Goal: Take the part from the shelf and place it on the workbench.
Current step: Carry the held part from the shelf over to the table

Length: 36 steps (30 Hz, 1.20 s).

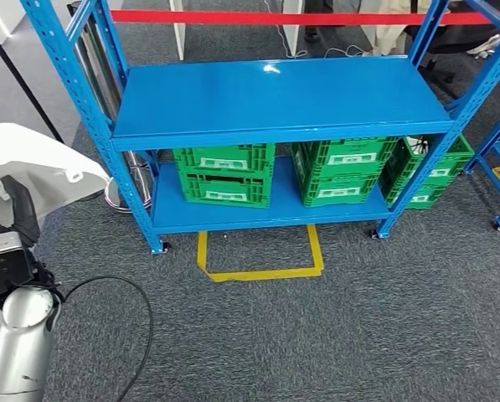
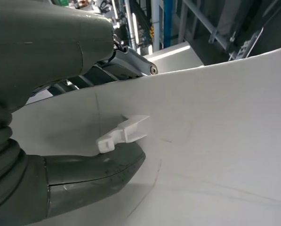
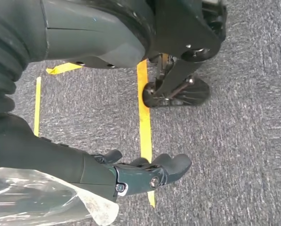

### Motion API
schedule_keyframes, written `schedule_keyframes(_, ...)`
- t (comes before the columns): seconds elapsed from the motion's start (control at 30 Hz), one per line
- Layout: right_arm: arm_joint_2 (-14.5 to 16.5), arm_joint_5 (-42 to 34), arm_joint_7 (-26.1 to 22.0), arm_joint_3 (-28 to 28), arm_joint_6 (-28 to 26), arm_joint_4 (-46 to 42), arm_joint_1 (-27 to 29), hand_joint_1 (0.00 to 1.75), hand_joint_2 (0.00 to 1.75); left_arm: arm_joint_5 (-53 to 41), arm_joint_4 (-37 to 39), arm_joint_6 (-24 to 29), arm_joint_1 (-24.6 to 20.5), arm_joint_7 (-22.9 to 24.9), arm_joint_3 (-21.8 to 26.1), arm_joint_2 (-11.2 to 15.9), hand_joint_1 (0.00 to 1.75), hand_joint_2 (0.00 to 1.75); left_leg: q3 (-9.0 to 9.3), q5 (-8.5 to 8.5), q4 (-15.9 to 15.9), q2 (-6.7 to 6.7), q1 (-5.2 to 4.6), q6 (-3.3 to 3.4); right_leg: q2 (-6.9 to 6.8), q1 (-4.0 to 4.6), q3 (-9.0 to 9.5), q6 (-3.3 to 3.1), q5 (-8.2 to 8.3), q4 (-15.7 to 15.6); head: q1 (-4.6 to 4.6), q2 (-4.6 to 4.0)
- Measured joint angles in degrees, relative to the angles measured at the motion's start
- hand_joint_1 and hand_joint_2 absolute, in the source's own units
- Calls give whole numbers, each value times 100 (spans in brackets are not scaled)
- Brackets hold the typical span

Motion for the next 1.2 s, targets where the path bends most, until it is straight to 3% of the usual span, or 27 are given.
schedule_keyframes(0.07, -8, 23, -29, 1, -59, -1, -2, 0, 175, -10, -57, 0, 57, 38, 12, 27, 175, 175, -37, 24, -3, 5, 0, 29, 10, -28, -365, 44, -385, 780, 19, 0)
schedule_keyframes(0.1, -9, 43, -32, 2, -78, -1, -2, 0, 175, -13, -81, 0, 106, 61, 23, 47, 175, 175, -52, 31, -1, 7, -1, 30, 11, -41, -531, 60, -512, 1141, 19, 0)
schedule_keyframes(0.13, -9, 64, -26, 3, -93, -1, 0, 0, 175, -15, -106, 0, 160, 80, 37, 68, 175, 175, -61, 37, 0, 9, -1, 28, 10, -51, -612, 73, -531, 1323, 17, 0)
schedule_keyframes(0.17, -9, 80, -15, 3, -106, -1, 2, 0, 175, -17, -131, 0, 212, 93, 54, 87, 175, 175, -64, 42, 3, 9, 1, 22, 9, -64, -572, 82, -425, 1252, 19, 0)
schedule_keyframes(0.27, -11, 89, 11, 4, -132, -4, -11, 0, 175, -21, -214, 0, 300, 101, 104, 138, 175, 175, -70, 50, 26, 9, -7, -21, -35, -96, -20, 88, 145, 127, 22, 0)
schedule_keyframes(0.33, -11, 77, 29, 4, -134, -5, -42, 0, 175, -30, -255, 0, 306, 101, 119, 164, 175, 175, -106, 69, 51, 11, -31, -82, -64, -90, 180, 54, 239, -289, 17, 0)
schedule_keyframes(0.4, -11, 61, 49, 3, -137, -5, -60, 0, 175, -51, -272, -1, 307, 104, 126, 182, 175, 175, -134, 97, 57, 33, -36, -148, -31, -81, 185, -15, 237, -325, 13, 0)
schedule_keyframes(0.47, -11, 51, 59, 2, -139, -5, -59, 0, 175, -84, -292, -1, 308, 123, 127, 194, 175, 175, -174, 3, 158, 45, -21, -204, 14, -90, 170, -91, 279, -336, 9, 0)
schedule_keyframes(0.53, -11, 49, 63, 0, -139, -5, -61, 0, 175, -115, -317, 0, 312, 163, 128, 216, 175, 175, -377, -332, 677, 33, -12, -246, 62, -96, 163, -149, 312, -347, 3, 0)
schedule_keyframes(0.6, -11, 48, 66, -1, -136, -5, -62, 0, 175, -129, -325, 0, 337, 196, 128, 232, 175, 175, -699, -696, 1474, 24, -13, -261, 124, -80, 143, -176, 326, -345, 4, 0)
schedule_keyframes(0.63, -11, 48, 68, -1, -134, -5, -60, 0, 175, -131, -325, 0, 354, 202, 128, 235, 175, 175, -794, -762, 1721, 19, -13, -256, 161, -69, 136, -185, 332, -344, 4, 0)
schedule_keyframes(0.67, -11, 48, 69, -1, -132, -5, -58, 0, 175, -133, -325, 0, 366, 203, 128, 235, 175, 175, -796, -717, 1760, 12, -14, -240, 201, -59, 132, -190, 335, -343, 5, 0)
schedule_keyframes(0.73, -11, 45, 71, -1, -128, -5, -59, 0, 175, -139, -329, 0, 374, 204, 129, 239, 175, 175, -496, -351, 1179, -63, -18, -180, 292, -38, 140, -192, 339, -337, 5, 0)
schedule_keyframes(0.8, -3, 43, 71, -1, -121, -4, -76, 0, 175, -144, -343, -1, 373, 207, 131, 248, 175, 175, -129, -75, 433, -263, -17, -105, 383, -23, 120, -175, 343, -320, 10, 0)
schedule_keyframes(0.87, 5, 39, 76, -1, -114, -3, -87, 0, 175, -147, -358, -4, 369, 217, 131, 263, 175, 175, -12, -66, 138, -357, -26, -76, 465, -36, 49, -125, 368, -307, 13, 0)
schedule_keyframes(0.93, 4, 36, 91, -1, -107, -4, -77, 0, 175, -148, -363, -14, 361, 229, 130, 271, 175, 175, -14, -59, 69, -266, -19, -61, 524, -51, -19, -59, 384, -308, 12, 0)
schedule_keyframes(1.0, 3, 34, 105, -1, -98, -5, -71, 0, 175, -151, -369, -29, 354, 246, 129, 272, 175, 175, -1, -32, 15, -154, 10, -24, 380, -42, -151, 6, 233, -102, 41, 0)
schedule_keyframes(1.07, 2, 34, 114, 0, -80, -5, -80, 0, 175, -159, -375, -47, 352, 286, 129, 274, 175, 175, 1, -24, -3, -30, 16, -2, 149, -49, -473, 67, -114, 555, 71, 0)
schedule_keyframes(1.13, 2, 38, 121, 0, -57, -5, -81, 0, 175, -170, -374, -91, 356, 331, 125, 275, 175, 175, -3, -28, -1, 95, 13, 3, 73, -73, -803, 116, -346, 1234, 74, 0)
schedule_keyframes(1.17, 0, 41, 123, 0, -48, -5, -77, 0, 175, -175, -374, -121, 355, 354, 117, 275, 175, 175, -3, -30, 0, 154, 12, 3, 59, -83, -843, 133, -313, 1314, 76, 0)
schedule_keyframes(1.2, -4, 44, 125, -1, -40, -5, -74, 0, 175, -179, -373, -149, 353, 371, 108, 275, 175, 175, -1, -33, 2, 209, 13, 0, 36, -90, -767, 141, -179, 1160, 75, 0)
